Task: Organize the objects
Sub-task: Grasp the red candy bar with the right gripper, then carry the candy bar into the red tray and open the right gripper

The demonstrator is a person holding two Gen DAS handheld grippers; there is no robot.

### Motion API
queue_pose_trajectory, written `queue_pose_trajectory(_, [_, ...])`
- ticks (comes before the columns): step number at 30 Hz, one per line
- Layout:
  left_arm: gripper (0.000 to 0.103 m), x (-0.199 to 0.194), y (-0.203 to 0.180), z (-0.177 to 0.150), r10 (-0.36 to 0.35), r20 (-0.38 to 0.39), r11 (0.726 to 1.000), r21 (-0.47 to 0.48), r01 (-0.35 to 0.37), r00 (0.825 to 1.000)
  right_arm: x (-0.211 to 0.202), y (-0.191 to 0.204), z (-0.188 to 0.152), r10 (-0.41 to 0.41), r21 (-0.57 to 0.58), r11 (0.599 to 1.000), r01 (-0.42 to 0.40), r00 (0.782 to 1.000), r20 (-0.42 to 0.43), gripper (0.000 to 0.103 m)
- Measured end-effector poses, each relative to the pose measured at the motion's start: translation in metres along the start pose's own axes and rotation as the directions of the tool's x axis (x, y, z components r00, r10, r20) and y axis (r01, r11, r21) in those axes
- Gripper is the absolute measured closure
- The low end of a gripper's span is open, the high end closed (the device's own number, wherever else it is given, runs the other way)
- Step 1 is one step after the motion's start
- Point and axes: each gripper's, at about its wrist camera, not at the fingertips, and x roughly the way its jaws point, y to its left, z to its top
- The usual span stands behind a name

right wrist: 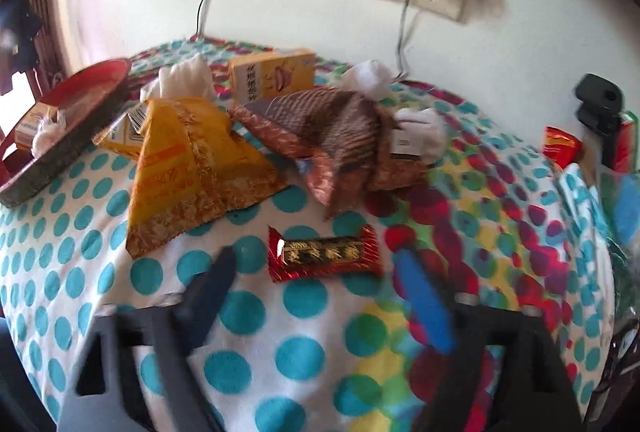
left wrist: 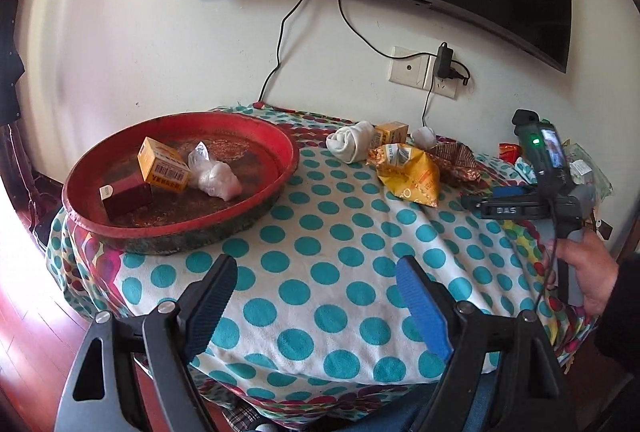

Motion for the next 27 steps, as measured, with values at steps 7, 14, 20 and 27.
queue_pose_trajectory(7, [0.019,0.000,-0.001,-0.001,0.000,0.007,1.000,0.001,0.000,1.000,0.014,-0.003,0.006,0.039,0.007,0.999,-0.039,0.999,-0.027,0.053])
queue_pose_trajectory(14, [0.019,0.002,-0.003,-0.004,0.000,-0.001,1.000,0.006,0.000,1.000,-0.008,-0.006,-0.006,0.030,0.000,1.000,-0.030,1.000,0.008,0.055])
queue_pose_trajectory(20, [0.019,0.005,0.004,-0.004,0.037,-0.025,0.999,-0.026,-0.038,0.999,-0.034,0.014,0.000,0.045,-0.042,0.998,-0.043,0.998,0.051,0.055])
queue_pose_trajectory(27, [0.019,0.004,0.020,-0.004,0.058,-0.033,0.993,-0.101,-0.061,0.998,-0.048,0.086,0.029,0.125,-0.182,0.977,-0.108,0.989,0.084,0.055])
